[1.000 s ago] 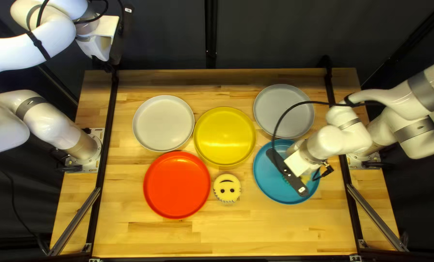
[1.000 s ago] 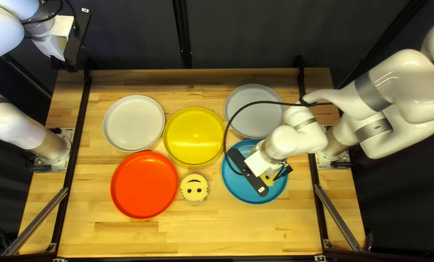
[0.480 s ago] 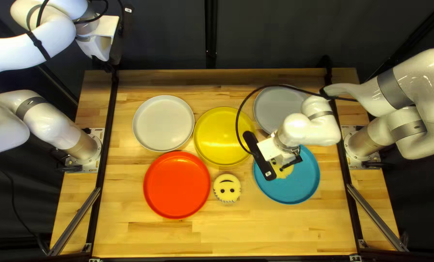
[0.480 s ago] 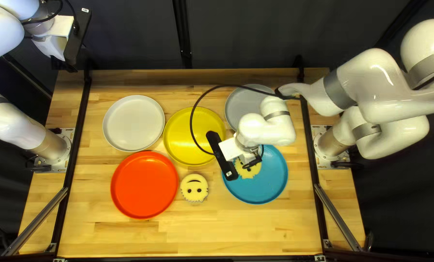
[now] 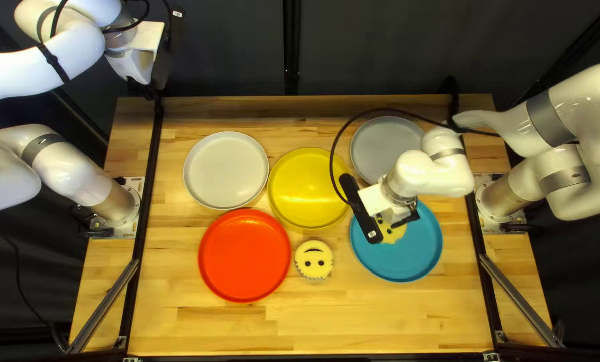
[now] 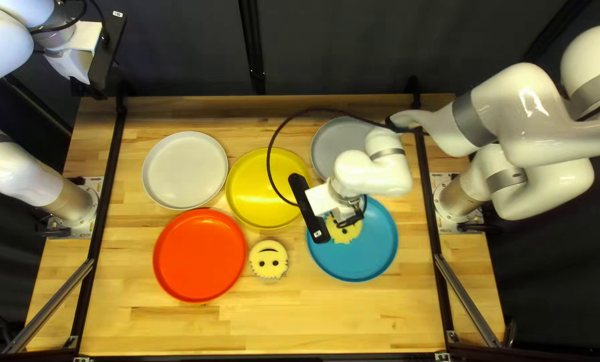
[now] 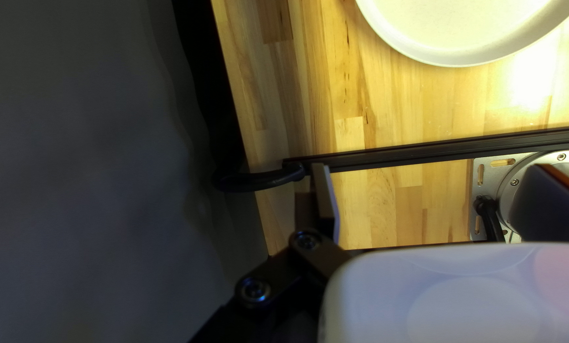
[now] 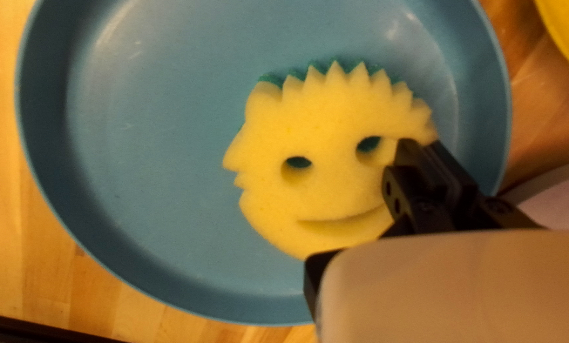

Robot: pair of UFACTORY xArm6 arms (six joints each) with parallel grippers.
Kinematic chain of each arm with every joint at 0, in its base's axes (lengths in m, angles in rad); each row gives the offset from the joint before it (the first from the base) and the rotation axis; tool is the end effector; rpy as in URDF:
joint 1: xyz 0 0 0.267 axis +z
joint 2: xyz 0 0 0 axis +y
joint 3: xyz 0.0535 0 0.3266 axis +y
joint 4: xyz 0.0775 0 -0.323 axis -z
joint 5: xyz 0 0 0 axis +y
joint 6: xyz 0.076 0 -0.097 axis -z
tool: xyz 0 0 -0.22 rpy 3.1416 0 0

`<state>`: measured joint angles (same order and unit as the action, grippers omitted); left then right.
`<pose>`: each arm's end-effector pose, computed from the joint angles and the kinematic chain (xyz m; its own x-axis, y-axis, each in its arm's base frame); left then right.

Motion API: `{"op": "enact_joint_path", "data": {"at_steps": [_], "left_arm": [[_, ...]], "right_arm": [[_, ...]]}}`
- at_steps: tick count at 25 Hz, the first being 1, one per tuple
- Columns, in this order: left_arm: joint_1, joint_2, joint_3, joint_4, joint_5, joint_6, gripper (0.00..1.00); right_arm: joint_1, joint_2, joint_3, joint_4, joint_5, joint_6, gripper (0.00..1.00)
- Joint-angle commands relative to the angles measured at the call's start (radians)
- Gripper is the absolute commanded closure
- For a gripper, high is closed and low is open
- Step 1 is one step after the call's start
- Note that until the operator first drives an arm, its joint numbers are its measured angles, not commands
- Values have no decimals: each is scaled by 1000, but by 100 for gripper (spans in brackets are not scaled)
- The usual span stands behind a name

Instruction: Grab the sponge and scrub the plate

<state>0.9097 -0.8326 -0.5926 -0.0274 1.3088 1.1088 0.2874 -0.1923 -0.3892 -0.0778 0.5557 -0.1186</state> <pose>0.1521 0.1827 0.2503 0.9778 -0.1952 0.0760 -0.1881 -0.9779 -0.0918 0.3060 0.0821 0.0557 0.8905 0.4546 0.0192 0.4534 -0.8901 0.0453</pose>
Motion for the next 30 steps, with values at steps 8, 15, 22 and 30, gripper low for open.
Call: {"op": "enact_joint_path", "data": {"at_steps": [8,15,22,30], "left_arm": [[0,0,0,0,0,0,0],[0,0,0,0,0,0,0],[0,0,0,0,0,0,0],[0,0,0,0,0,0,0]], "right_arm": [[16,-149,138,-90,-28,-57,100],[-141,-156,167,-69,-76,-264,100],[-91,-191,209,-26,-57,-282,100],[-27,-213,182,-32,14,-220,100]]}}
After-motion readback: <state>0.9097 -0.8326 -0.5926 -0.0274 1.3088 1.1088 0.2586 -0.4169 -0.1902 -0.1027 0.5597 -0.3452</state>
